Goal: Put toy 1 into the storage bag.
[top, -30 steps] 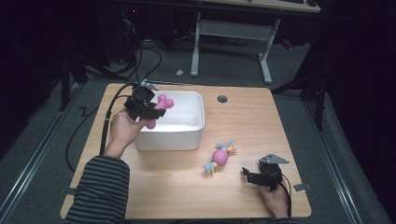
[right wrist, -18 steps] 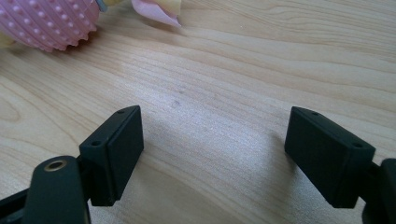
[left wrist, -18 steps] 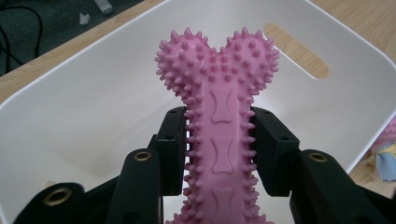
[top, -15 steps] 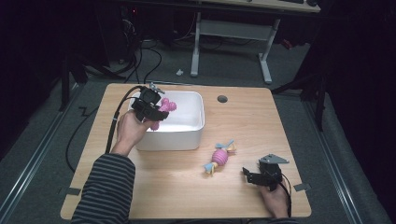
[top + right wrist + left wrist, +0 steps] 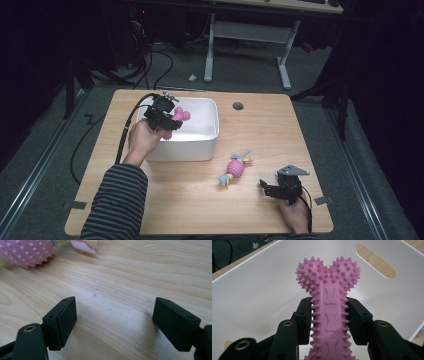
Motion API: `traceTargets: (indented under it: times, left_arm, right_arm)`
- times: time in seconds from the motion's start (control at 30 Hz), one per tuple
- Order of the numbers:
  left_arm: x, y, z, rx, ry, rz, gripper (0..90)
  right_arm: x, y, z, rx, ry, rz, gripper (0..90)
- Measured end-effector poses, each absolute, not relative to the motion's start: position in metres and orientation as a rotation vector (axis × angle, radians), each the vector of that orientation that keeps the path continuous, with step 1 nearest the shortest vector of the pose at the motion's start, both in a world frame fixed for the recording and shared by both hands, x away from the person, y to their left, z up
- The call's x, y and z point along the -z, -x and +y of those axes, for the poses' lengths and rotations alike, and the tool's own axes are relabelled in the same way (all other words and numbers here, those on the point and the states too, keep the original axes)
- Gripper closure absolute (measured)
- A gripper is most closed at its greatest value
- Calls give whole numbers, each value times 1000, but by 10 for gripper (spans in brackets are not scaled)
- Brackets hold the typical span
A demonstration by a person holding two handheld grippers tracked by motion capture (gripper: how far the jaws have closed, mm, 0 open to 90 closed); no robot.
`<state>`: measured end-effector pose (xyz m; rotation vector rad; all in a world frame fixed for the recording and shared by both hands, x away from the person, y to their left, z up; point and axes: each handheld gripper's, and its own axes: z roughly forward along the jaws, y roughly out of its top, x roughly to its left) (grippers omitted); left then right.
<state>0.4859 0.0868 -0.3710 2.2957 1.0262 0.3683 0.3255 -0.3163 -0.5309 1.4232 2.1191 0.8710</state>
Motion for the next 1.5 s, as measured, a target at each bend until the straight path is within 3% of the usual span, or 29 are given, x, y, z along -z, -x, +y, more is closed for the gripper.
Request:
traceTargets:
  times: [0.47, 0.57, 0.77, 1.13, 1.5]
  left_arm:
    - [383, -488, 82, -336, -2325, 1037, 568]
    - [383, -486, 85, -321, -2298, 1053, 471]
    - [374, -478, 92, -371, -2265, 1055, 407]
    - [349, -439, 121, -441, -2112, 1002, 374]
    - [348, -394, 154, -489, -2029, 978, 366]
  right_arm:
    - [531, -325, -316, -871, -1421, 2120, 195]
    - [531, -326, -317, -872, -1418, 2120, 195]
    - [531, -325, -316, -870, -1417, 2121, 193]
    - [531, -325, -316, -870, -1417, 2122, 193]
    - [531, -326, -316, -870, -1420, 2119, 193]
